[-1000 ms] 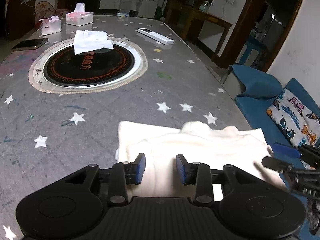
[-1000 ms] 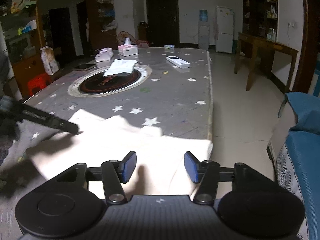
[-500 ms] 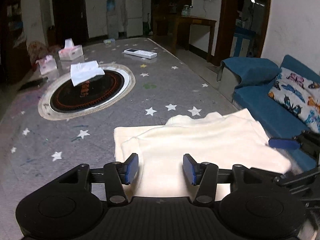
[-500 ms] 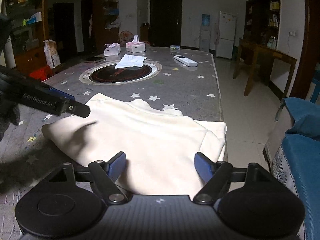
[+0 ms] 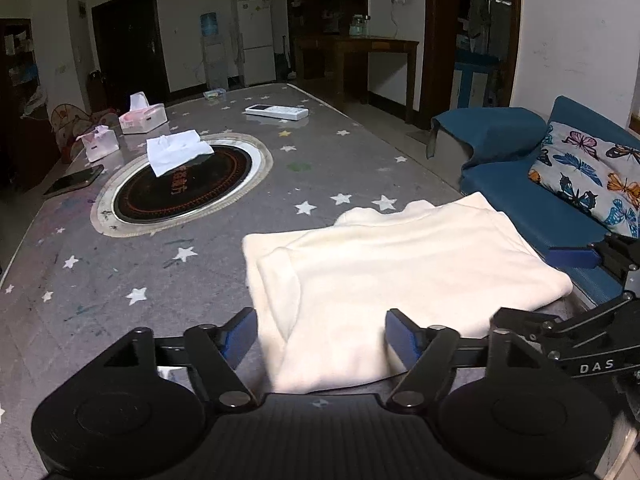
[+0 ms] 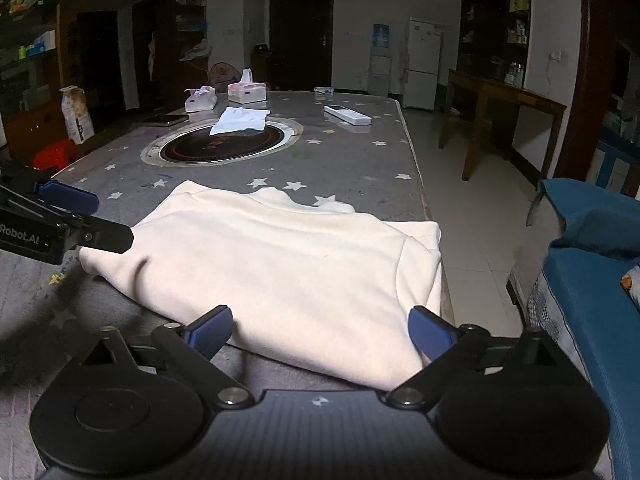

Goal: Fold clothes

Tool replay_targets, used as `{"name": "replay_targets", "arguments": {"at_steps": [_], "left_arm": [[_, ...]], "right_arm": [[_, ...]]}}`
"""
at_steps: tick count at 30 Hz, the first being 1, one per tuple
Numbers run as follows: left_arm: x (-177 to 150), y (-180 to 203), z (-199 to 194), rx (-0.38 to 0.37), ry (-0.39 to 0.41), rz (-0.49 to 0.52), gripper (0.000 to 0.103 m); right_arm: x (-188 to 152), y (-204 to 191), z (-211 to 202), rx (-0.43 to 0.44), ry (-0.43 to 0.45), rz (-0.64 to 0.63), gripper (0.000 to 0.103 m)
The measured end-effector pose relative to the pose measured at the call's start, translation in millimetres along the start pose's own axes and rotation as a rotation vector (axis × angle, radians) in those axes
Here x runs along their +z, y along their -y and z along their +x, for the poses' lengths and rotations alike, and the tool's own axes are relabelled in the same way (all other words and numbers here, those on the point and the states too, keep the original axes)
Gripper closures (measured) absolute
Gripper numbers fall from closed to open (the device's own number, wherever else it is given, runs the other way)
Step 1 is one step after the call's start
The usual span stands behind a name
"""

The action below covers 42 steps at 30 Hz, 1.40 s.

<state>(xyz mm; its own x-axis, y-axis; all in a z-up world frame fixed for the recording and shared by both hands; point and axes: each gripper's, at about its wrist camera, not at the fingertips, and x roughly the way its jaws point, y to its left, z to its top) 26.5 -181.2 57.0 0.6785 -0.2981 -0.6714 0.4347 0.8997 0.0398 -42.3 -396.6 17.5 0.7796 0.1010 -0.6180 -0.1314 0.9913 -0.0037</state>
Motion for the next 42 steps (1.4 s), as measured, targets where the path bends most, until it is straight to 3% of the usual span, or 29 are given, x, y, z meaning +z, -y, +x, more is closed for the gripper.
{"name": "replay_targets", "arguments": {"at_steps": [12, 19, 34, 42], "left_arm": [[-9, -41, -19, 0.111, 0.060, 0.004, 0.010], [-16, -45, -24, 0.126, 0.080, 0.007, 0.001], [-28, -47, -46, 0.240, 0.159, 0.070, 0.000], [-41, -55, -53, 0.216, 0.165, 0.021, 0.000]], "right_arm": [[-9, -7, -14, -0.035, 0.024, 0.036, 0.000], [-14, -12, -20, -0.051, 0.029, 0.038, 0.000], [-20, -24, -33, -0.069, 0.056, 0.034, 0.000], [-27, -32, -37, -0.047, 0.047, 0.034, 0.000]]}}
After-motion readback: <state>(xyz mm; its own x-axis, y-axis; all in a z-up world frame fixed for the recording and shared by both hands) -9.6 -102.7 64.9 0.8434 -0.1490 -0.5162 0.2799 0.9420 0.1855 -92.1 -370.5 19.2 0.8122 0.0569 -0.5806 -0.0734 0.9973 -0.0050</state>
